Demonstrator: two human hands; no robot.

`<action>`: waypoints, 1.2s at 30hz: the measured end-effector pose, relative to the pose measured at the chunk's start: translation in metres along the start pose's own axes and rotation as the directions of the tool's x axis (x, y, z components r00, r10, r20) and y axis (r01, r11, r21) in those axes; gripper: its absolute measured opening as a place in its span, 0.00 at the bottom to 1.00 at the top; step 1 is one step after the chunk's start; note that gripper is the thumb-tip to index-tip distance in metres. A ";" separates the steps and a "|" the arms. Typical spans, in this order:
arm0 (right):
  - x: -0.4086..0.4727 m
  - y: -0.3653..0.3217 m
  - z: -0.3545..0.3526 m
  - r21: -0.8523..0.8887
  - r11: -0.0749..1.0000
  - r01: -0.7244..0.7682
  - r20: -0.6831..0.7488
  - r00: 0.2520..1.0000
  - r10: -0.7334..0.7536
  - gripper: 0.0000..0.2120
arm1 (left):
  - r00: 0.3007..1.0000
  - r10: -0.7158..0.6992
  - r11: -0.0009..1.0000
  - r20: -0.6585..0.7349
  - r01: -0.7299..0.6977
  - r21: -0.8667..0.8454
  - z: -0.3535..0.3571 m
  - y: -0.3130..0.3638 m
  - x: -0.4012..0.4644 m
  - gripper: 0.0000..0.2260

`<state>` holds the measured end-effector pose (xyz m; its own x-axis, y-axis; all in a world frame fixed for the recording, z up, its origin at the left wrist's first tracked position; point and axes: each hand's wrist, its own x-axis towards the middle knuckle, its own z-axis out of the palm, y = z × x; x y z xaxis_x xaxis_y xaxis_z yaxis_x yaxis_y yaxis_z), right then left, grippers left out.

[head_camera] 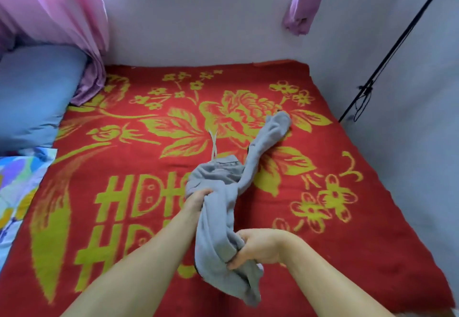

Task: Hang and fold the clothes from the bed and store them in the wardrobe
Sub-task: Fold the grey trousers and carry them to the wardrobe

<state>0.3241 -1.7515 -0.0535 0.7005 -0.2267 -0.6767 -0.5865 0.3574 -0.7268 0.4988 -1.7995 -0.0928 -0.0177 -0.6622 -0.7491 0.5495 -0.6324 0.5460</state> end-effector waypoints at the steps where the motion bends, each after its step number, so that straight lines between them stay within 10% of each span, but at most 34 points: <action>1: 0.000 0.004 -0.003 -0.106 0.992 -0.069 -0.067 0.996 0.062 0.08 | 0.999 0.030 0.999 -0.040 -0.028 0.031 0.000 0.000 -0.001 0.11; 5: -0.009 0.025 -0.030 -0.034 0.978 -0.205 -0.322 0.929 0.183 0.19 | 0.974 0.221 0.965 0.053 -0.226 0.131 0.002 0.007 -0.021 0.12; 8: -0.013 0.015 -0.057 0.548 0.798 0.251 -0.541 0.834 0.109 0.18 | 0.906 0.202 0.792 0.373 -0.375 0.482 0.006 0.016 -0.044 0.16; 11: -0.007 -0.016 -0.069 0.671 0.604 0.431 -0.590 0.804 0.080 0.22 | 0.853 -0.090 0.560 0.515 -0.384 0.734 0.010 0.027 -0.059 0.15; 17: 0.000 -0.044 -0.053 0.761 0.475 0.442 -0.498 0.867 -0.009 0.11 | 0.893 -0.128 0.862 0.432 -0.116 0.494 -0.029 0.024 -0.053 0.07; 22: -0.023 -0.049 -0.041 0.645 0.686 0.336 -0.280 0.940 -0.198 0.10 | 0.946 -0.152 0.970 0.285 0.198 -0.139 -0.031 0.010 -0.027 0.40; 28: -0.042 -0.037 -0.047 0.184 0.979 0.087 -0.050 0.996 -0.079 0.07 | 0.980 0.156 0.987 0.121 -0.158 0.007 0.027 0.055 -0.041 0.04; 32: -0.055 -0.030 -0.082 -0.229 0.956 -0.182 -0.439 0.896 0.065 0.10 | 0.849 0.351 0.891 0.395 -0.432 0.138 0.036 0.081 -0.076 0.08; 36: -0.053 -0.062 -0.097 0.192 0.890 0.413 -0.694 0.699 -0.175 0.14 | 0.707 0.228 0.822 0.669 -0.508 0.258 0.044 0.086 -0.110 0.08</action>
<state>0.2840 -1.8499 0.0158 0.3102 -0.8494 -0.4269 -0.1545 0.3980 -0.9043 0.5111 -1.7991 0.0535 -0.4464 -0.8814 -0.1546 0.2452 -0.2867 0.9261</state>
